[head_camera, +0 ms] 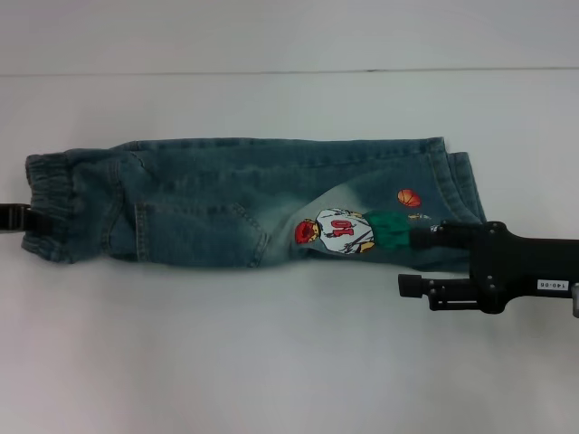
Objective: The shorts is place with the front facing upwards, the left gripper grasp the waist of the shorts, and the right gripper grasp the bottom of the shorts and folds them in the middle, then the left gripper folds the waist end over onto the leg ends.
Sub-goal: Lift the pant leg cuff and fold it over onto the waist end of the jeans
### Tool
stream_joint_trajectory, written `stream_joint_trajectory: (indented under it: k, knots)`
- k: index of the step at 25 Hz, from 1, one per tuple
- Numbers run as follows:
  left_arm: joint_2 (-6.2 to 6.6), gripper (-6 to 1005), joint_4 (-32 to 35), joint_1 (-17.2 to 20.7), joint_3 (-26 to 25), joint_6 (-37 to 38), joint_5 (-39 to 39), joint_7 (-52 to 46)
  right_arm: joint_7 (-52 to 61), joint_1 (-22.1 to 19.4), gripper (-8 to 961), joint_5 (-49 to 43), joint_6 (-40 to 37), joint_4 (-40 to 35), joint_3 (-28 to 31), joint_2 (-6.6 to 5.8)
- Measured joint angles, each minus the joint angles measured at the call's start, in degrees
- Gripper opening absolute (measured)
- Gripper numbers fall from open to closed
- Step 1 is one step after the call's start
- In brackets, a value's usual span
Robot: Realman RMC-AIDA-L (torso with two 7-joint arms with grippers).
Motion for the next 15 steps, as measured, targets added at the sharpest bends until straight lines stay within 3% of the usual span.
stream_joint_trajectory:
  k: [7, 12, 15]
  knots:
    - [0.12, 47, 0.74, -0.46, 0.00, 2.19, -0.37, 0.95, -0.10, 0.03, 756, -0.09, 2.46, 0.03, -0.08, 0.62]
    - [0.12, 39, 2.49, -1.00, 0.00, 4.87, -1.40, 1.09, -1.30, 0.07, 497, -0.04, 4.28, 0.62, 0.02, 1.08]
    - [0.17, 38, 4.53, -1.49, -0.03, 7.17, -1.92, 0.96, -1.46, 0.09, 430, 0.55, 6.23, 1.31, 0.68, 1.48]
